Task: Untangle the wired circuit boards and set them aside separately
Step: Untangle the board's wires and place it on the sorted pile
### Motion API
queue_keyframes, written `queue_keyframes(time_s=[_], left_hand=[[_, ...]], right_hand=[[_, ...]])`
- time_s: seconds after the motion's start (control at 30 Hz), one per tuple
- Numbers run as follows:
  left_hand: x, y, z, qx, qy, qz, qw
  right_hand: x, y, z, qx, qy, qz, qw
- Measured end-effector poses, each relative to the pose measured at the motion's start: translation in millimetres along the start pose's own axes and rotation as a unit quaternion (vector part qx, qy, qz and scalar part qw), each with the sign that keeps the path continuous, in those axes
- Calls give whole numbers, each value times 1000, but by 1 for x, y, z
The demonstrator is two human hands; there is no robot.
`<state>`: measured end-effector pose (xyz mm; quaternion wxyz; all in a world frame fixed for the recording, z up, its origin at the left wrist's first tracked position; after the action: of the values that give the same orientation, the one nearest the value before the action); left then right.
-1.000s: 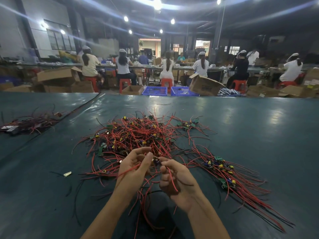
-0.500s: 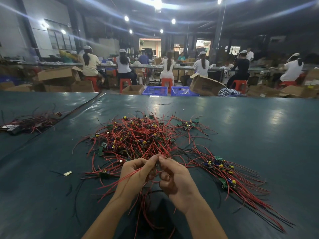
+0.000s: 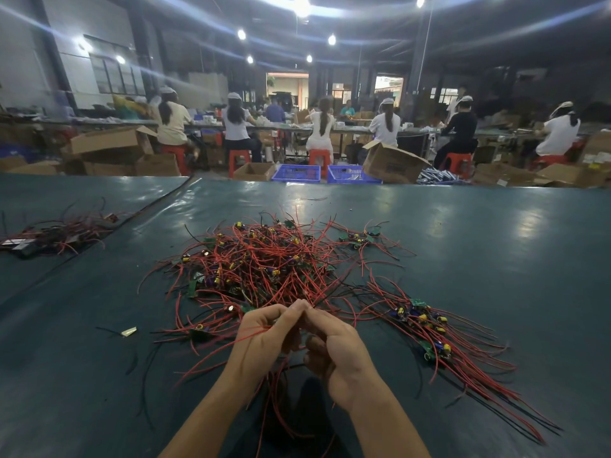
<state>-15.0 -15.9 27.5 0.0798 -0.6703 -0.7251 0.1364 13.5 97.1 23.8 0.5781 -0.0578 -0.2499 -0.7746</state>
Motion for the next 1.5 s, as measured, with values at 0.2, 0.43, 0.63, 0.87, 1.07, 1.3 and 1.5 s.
queue_keyframes(time_s=[0.2,0.43,0.63,0.87,1.07,1.3,1.5], left_hand=[[-3,-5,11,-55,31,-4,998],[-2,-6,12,-63,34,11,997],[2,-3,6,-87,96,28,991],[-2,-6,10,-90,56,5,994],[2,-1,8,-195,117,8,974],[0,1,0,-109,36,-16,993],[1,2,-3,-83,9,-24,996]], right_hand=[[-1,-2,0,41,-32,33,998],[-8,-7,4,-7,-18,-1,1000],[-6,-6,1,-13,-44,-32,998],[-5,-6,3,-39,-39,-7,998],[-2,-4,3,-25,-65,9,997],[-1,-5,-1,-42,-21,-34,998],[-4,-6,2,11,-20,-56,998]])
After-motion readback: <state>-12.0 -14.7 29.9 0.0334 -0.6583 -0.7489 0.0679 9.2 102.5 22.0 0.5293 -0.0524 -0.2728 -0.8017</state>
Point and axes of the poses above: each hand's wrist, its own y-axis away from the middle knuckle, its own x-axis out of the palm, z = x × y, the point moved 3 cm from there along -y, towards the middle knuckle, and after that the axes turned 15 degrees about -z, right-handed, at the moved point
